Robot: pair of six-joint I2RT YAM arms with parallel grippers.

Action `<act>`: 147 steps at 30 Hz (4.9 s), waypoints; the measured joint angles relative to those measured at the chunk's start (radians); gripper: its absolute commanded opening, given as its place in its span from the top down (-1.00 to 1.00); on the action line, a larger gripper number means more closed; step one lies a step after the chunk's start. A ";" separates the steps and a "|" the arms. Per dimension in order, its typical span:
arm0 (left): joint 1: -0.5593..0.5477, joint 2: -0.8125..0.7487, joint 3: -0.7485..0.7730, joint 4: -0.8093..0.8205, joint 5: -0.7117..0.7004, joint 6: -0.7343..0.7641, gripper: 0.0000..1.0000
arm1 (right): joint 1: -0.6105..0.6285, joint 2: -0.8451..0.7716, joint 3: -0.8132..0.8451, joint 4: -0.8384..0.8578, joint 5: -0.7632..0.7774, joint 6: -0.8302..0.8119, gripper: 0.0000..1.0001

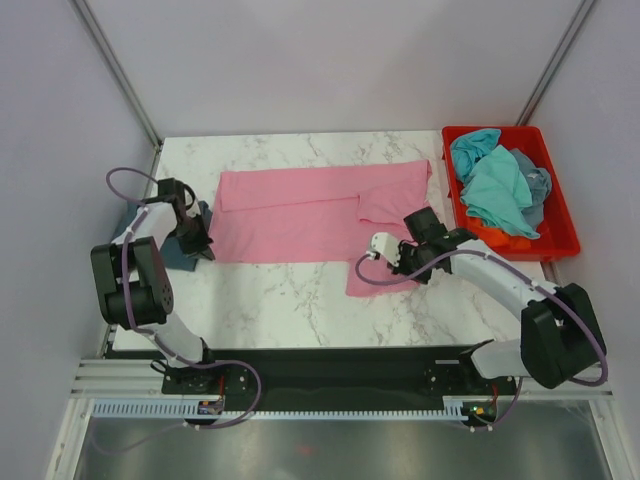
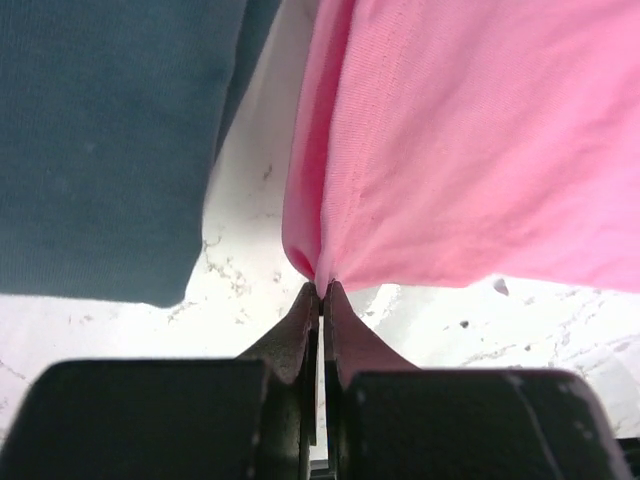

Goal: Fold and stack the t-shirts
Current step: Fold the tshirt

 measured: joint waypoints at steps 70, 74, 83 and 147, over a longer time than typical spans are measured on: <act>-0.043 0.539 0.850 -0.160 0.064 0.125 0.96 | -0.274 0.651 0.946 0.393 0.176 0.167 1.00; -0.045 0.543 0.851 -0.158 0.029 0.123 0.96 | -0.274 0.688 0.975 0.416 0.189 0.171 1.00; -0.059 0.556 0.877 -0.140 0.012 0.119 -0.56 | -0.270 0.746 0.961 0.488 0.322 0.200 -0.34; -0.106 0.523 0.673 -0.137 -0.118 0.143 0.47 | -0.446 0.678 0.616 0.304 0.079 0.786 1.00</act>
